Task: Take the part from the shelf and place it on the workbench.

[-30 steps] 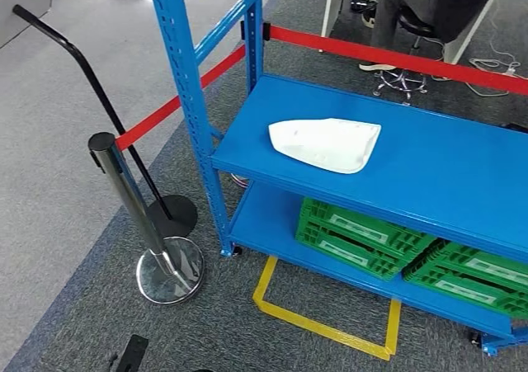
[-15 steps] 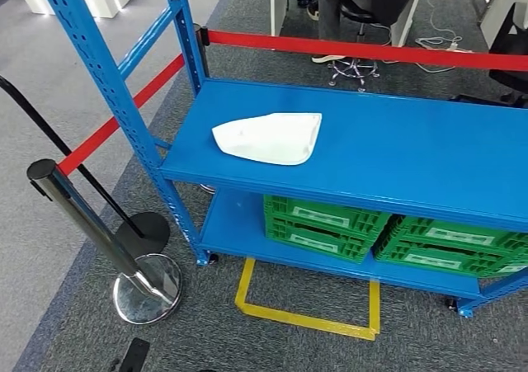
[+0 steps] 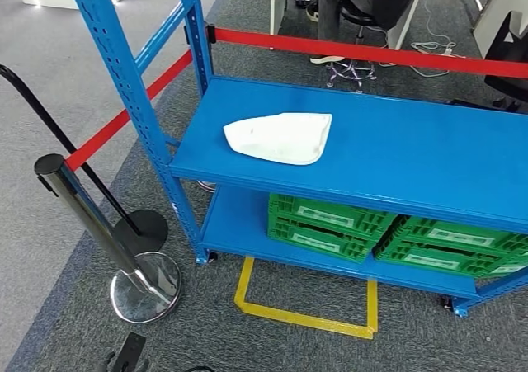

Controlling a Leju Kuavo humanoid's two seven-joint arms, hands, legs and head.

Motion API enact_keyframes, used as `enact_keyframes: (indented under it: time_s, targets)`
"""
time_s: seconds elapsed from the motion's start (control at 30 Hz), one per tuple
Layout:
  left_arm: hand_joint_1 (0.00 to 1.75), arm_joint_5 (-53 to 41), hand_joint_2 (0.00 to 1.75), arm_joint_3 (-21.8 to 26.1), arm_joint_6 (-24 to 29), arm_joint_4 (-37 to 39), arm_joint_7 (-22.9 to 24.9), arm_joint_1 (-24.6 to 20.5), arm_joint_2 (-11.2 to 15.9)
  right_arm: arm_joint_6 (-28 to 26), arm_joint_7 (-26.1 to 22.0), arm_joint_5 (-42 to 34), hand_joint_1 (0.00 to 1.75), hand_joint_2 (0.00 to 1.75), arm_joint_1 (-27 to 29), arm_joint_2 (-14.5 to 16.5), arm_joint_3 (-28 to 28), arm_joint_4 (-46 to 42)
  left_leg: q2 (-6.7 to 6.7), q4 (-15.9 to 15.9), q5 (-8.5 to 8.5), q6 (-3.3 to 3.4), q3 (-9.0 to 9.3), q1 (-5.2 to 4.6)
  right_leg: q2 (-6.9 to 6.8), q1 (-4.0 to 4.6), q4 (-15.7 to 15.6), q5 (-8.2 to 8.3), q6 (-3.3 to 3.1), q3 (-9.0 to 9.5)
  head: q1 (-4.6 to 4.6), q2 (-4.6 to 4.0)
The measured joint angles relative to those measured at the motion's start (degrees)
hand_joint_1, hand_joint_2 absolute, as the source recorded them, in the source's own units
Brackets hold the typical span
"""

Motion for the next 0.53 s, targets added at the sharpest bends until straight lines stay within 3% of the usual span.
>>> enact_keyframes:
  time_s: [0.03, 0.1, 0.13, 0.2, 0.3, 0.37, 0.43, 0.5, 0.53]
  targets:
    - [0.0, 1.05, 0.0, -0.73, -0.2, -0.38, 0.34, -0.05, 0.18, 0.0, -0.35, -1.13, 0.0, 1.75, 0.36, -0.21, 0.72, 0.0, 0.0, 0.04, -0.09, -0.15, 0.09, -0.06, -0.23, -0.02, -4.29, 1.64, -0.07, 2.18, 0.01, -0.01]
    - [0.0, 3.41, 0.0, -2.47, -0.59, -1.21, 1.06, -0.08, 0.78, 0.07, -1.11, -3.63, 0.0, 1.75, 0.93, -0.61, 2.44, 0.01, 0.01, 0.51, -0.4, 0.0, -0.06, -0.46, -0.51, -0.14, -10.51, 3.54, -0.22, 5.42, -0.09, 0.0]
    - [0.0, 4.65, 0.0, -3.43, -0.8, -1.57, 1.47, -0.07, 1.1, 0.11, -1.52, -4.95, 0.0, 1.75, 1.18, -0.77, 3.39, 0.02, 0.02, 0.71, -0.45, 0.24, -0.19, -0.67, -0.55, -0.16, -11.53, 3.54, -0.3, 5.95, -0.2, 0.0]
    - [0.0, 7.0, 0.0, -5.39, -1.24, -2.06, 2.2, 0.08, 1.62, 0.19, -2.21, -7.49, 0.0, 1.75, 1.74, -1.14, 5.29, 0.02, 0.06, 0.79, -0.34, 0.71, -0.36, -0.8, -0.47, -0.07, -11.66, 3.56, -0.51, 6.03, -0.4, 0.0]
    - [0.0, 10.38, 0.0, -8.41, -1.82, -2.53, 3.32, 0.61, 2.19, 0.2, -3.3, -11.19, 0.0, 1.75, 2.36, -1.92, 8.16, -0.05, 0.05, 0.49, -0.18, 0.44, -0.26, -0.58, -0.47, 0.22, -11.65, 3.47, -0.9, 6.01, -0.43, 0.0]
    - [0.0, 12.67, 0.0, -10.37, -2.23, -2.85, 4.03, 1.0, 2.61, 0.21, -4.0, -13.55, 0.0, 0.87, 2.53, -2.57, 10.09, -0.16, 0.05, 0.34, -0.08, -0.14, -0.21, -0.41, -0.49, 0.38, -11.63, 3.45, -1.13, 5.98, -0.41, 0.0]
    - [0.0, 14.84, 0.0, -12.28, -2.62, -3.16, 4.75, 1.42, 2.94, 0.23, -4.69, -15.89, 0.0, 0.87, 2.67, -3.2, 11.97, -0.31, 0.05, 0.25, -0.05, -0.77, -0.19, -0.27, -0.52, 0.49, -11.6, 3.44, -1.29, 5.95, -0.39, 0.01]
    - [0.0, 16.97, 0.0, -14.2, -2.98, -3.43, 5.44, 1.88, 3.25, 0.25, -5.37, -18.26, 0.0, 1.75, 2.91, -3.82, 13.84, -0.59, 0.05, 0.21, -0.06, -1.14, -0.2, -0.2, -0.52, 0.55, -11.58, 3.42, -1.4, 5.94, -0.39, 0.0]
    - [0.0, 17.53, 0.0, -14.7, -3.08, -3.49, 5.61, 2.01, 3.33, 0.25, -5.55, -18.87, 0.0, 1.75, 2.99, -3.98, 14.32, -0.68, 0.05, 0.2, -0.06, -1.21, -0.2, -0.19, -0.52, 0.55, -11.57, 3.41, -1.45, 5.94, -0.38, 0.0]
